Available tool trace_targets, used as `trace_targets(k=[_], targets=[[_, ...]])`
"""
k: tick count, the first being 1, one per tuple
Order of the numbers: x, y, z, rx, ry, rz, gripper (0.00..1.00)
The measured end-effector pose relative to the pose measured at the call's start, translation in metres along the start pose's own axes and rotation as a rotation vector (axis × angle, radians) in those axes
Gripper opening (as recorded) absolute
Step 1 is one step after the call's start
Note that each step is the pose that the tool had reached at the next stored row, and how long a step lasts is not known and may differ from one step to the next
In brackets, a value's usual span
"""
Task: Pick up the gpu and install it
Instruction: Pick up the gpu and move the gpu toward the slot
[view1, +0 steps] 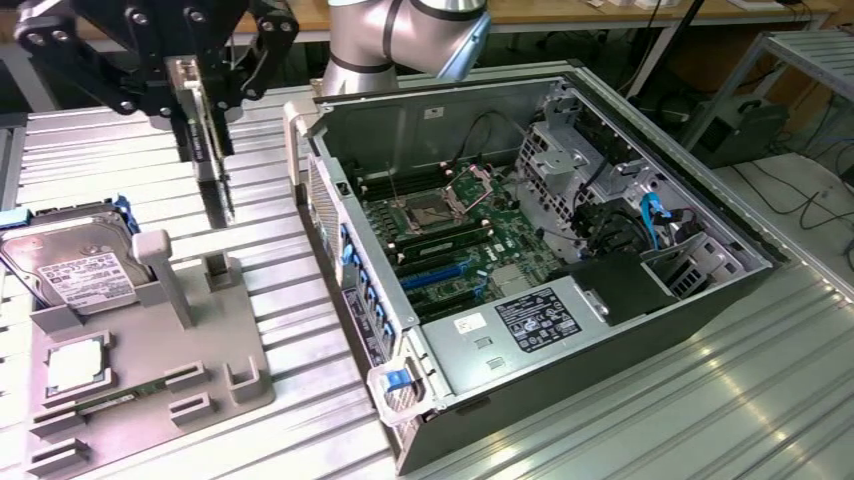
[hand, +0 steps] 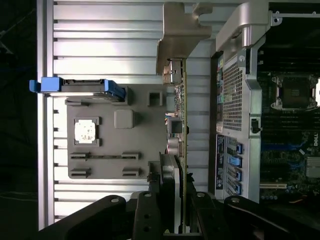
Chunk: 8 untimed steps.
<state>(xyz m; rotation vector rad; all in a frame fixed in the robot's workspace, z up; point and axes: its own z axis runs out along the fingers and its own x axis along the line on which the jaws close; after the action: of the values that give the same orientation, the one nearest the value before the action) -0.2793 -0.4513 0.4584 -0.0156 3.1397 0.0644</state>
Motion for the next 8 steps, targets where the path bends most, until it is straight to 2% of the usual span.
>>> trace_targets(k=[8], targets=[[-0.037, -0.0007, 0.0069, -0.0001, -0.0001, 0.0, 0.28]])
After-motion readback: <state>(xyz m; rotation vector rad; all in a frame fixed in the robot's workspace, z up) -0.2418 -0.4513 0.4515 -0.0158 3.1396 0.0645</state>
